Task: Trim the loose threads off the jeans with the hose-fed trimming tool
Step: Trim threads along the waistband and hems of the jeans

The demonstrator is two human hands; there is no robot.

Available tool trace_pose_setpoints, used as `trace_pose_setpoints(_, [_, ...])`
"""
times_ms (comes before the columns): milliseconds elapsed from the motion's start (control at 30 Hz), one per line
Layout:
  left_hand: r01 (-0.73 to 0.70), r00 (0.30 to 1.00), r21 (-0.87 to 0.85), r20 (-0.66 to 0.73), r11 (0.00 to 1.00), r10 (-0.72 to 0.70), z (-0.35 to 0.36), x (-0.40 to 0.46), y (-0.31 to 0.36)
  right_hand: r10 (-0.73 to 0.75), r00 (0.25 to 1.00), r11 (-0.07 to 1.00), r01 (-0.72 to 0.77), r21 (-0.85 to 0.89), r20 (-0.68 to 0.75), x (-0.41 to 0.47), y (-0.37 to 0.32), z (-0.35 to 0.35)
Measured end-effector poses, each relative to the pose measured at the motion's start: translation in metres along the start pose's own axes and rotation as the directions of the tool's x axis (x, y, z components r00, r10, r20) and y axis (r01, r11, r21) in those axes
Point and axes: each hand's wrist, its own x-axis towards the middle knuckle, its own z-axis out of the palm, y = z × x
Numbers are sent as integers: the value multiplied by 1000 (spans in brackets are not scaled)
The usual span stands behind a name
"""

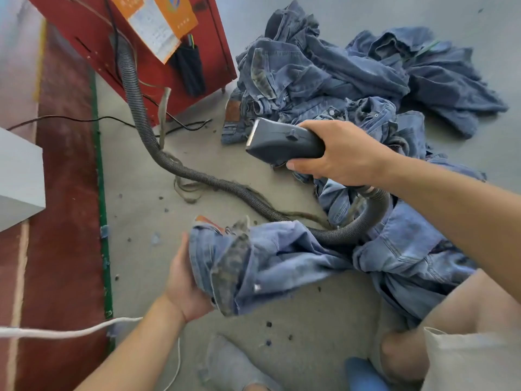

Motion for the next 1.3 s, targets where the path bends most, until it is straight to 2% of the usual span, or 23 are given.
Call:
trace_pose_setpoints(67, [78, 996, 67, -38, 995, -76, 3, 7, -11, -29, 999, 999, 30, 37, -27, -1, -6, -1])
trace_pose_setpoints(100, [75, 997, 112, -37, 991, -71, 5, 9, -10, -46, 998, 998, 48, 47, -50, -2, -10, -1])
trace_pose_setpoints(233, [-108, 990, 200, -68, 974, 123, 3, 14, -1, -127, 975, 986, 144, 82, -181, -5, -26, -6])
trace_pose_setpoints(300, [-145, 984, 153, -79, 978, 158, 3, 14, -3, -201, 949, 967, 231, 103, -245, -6, -33, -10])
trace_pose_setpoints(400, [-133, 986, 47, -98, 990, 137, 3, 12, -6, -324, 886, 931, 361, 54, -330, -9, -42, -14])
trace_pose_setpoints(500, [-103, 971, 149, -200, 984, 132, -5, 16, -10, -395, 854, 910, 414, -18, -338, -12, -38, -15])
trace_pose_setpoints(567, [-104, 921, 234, -343, 967, 182, -11, 21, -12, -417, 866, 907, 416, -63, -276, -13, -33, -16])
trace_pose_setpoints(633, [-128, 895, 213, -395, 969, 206, -3, 22, -11, -405, 903, 914, 397, -77, -146, -14, -26, -17])
trace_pose_setpoints(667, [-123, 918, 195, -350, 973, 186, 4, 23, -8, -380, 923, 923, 375, -86, -61, -14, -23, -16])
trace_pose_setpoints(733, [-156, 968, 180, -167, 971, 187, 21, 20, 0, -303, 946, 941, 317, -122, 119, -15, -16, -15])
trace_pose_setpoints(767, [-188, 972, 191, -105, 963, 210, 26, 19, 5, -266, 945, 944, 295, -146, 192, -15, -13, -15])
trace_pose_setpoints(833, [-232, 966, 179, -69, 956, 248, 33, 18, 9, -204, 936, 944, 265, -195, 287, -15, -6, -17])
trace_pose_setpoints(967, [-277, 953, 177, -77, 944, 294, 40, 16, 12, -137, 915, 930, 251, -269, 379, -16, -3, -18])
trace_pose_setpoints(1100, [-256, 966, 189, 35, 948, 254, 47, 15, 10, -166, 867, 893, 334, -301, 469, -21, -21, 9])
trace_pose_setpoints(1200, [-252, 967, 157, -5, 955, 256, 46, 16, 12, -213, 830, 888, 384, -251, 515, -21, -29, 17])
trace_pose_setpoints(1300, [-263, 960, 156, -52, 952, 274, 42, 12, 16, -217, 861, 918, 340, -204, 459, -18, -24, 2])
